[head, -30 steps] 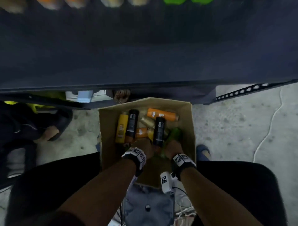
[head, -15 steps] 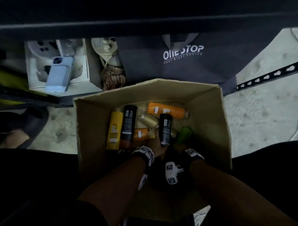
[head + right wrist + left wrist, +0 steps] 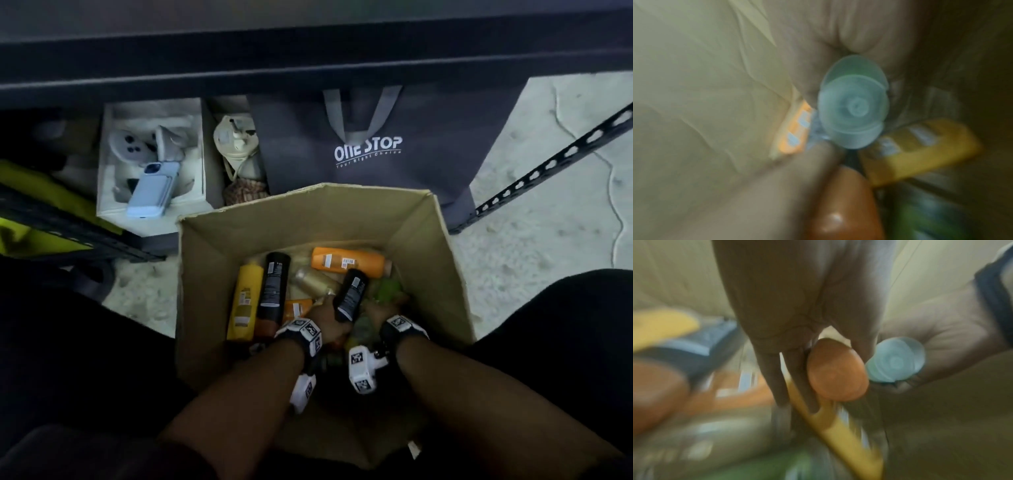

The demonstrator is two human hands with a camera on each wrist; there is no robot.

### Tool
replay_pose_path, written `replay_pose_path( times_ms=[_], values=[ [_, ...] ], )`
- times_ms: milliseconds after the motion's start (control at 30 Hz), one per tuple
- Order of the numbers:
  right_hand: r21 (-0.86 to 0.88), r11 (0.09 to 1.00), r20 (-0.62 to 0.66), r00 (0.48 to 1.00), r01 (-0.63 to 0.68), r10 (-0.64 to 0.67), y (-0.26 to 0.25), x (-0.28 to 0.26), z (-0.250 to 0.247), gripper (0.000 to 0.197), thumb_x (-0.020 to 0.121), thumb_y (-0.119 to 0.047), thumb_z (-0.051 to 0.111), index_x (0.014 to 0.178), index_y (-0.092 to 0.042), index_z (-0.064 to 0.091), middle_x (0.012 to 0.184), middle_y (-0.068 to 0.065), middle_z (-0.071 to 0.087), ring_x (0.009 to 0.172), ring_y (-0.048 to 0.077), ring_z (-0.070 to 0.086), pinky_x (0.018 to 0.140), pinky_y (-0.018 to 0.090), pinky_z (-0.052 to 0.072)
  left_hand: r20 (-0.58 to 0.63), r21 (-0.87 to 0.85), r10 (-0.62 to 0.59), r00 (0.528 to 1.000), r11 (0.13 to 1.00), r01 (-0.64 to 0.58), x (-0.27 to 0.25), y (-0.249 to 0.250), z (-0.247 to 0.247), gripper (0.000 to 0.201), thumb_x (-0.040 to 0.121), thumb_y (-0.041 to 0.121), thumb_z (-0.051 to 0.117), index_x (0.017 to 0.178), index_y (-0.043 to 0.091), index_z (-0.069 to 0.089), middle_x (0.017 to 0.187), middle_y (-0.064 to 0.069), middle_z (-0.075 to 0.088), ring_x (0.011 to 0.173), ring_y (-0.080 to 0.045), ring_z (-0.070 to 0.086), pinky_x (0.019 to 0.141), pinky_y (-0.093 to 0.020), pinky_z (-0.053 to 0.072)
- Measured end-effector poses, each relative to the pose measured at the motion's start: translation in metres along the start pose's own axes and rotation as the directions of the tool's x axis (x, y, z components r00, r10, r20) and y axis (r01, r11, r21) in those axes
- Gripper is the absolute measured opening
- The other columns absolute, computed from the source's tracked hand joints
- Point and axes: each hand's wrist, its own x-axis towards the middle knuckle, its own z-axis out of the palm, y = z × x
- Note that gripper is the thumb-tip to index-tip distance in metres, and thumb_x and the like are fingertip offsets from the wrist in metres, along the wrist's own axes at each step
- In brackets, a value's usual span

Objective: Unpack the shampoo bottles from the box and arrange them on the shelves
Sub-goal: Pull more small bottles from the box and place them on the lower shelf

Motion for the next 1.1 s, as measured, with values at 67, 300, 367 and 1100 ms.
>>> replay_pose_path(
  times_ms=[67, 300, 367, 1100],
  values=[
    [-0.115, 0.991, 0.156, 0.986, 0.071, -0.053, -0.012, -0.012, -0.013, 0.052, 0.102, -0.032, 0.057, 0.147, -0.007, 0.046, 0.147, 0.021, 0.049, 0.133, 0.039, 0.049, 0.114, 0.045, 0.038, -0.005, 0.033, 0.012, 1.0, 0.999, -0.012, -0.008, 0.012, -0.011, 0.044, 0.091, 0.043, 0.071, 0.126, 0.017, 0.062, 0.119, -0.011, 0.07, 0.107, -0.031, 0.067, 0.092, -0.04, 0.056],
    [-0.356, 0.872, 0.146, 0.941, 0.337, -0.305, -0.043, -0.055, -0.041, 0.053, 0.099, -0.045, 0.06, 0.141, -0.013, 0.057, 0.145, 0.013, 0.055, 0.131, 0.035, 0.053, 0.11, 0.039, 0.041, -0.18, 0.255, 0.023, 0.983, 0.967, 0.024, -0.034, 0.055, -0.044, 0.04, 0.089, 0.048, 0.073, 0.103, 0.01, 0.071, 0.106, -0.012, 0.072, 0.095, -0.028, 0.068, 0.071, -0.029, 0.047],
    [-0.335, 0.863, 0.093, 0.925, 0.377, -0.368, -0.041, -0.059, -0.043, 0.052, 0.099, -0.044, 0.06, 0.141, -0.013, 0.059, 0.145, 0.011, 0.057, 0.131, 0.033, 0.055, 0.106, 0.035, 0.042, -0.247, 0.269, 0.033, 0.969, 0.963, 0.036, -0.04, 0.065, -0.05, 0.043, 0.087, 0.046, 0.075, 0.098, 0.005, 0.07, 0.099, -0.014, 0.071, 0.092, -0.03, 0.07, 0.064, -0.029, 0.046],
    [-0.468, 0.689, 0.031, 0.79, 0.553, -0.613, -0.106, -0.105, -0.046, 0.03, 0.086, -0.04, 0.078, 0.075, -0.024, 0.055, 0.088, 0.0, 0.065, 0.067, 0.011, 0.053, 0.059, 0.028, 0.041, -0.515, 0.257, 0.115, 0.85, 0.966, 0.024, -0.131, 0.104, -0.145, 0.026, 0.088, 0.032, 0.075, 0.095, 0.007, 0.075, 0.109, -0.014, 0.074, 0.106, -0.031, 0.07, 0.084, -0.033, 0.056]
  ],
)
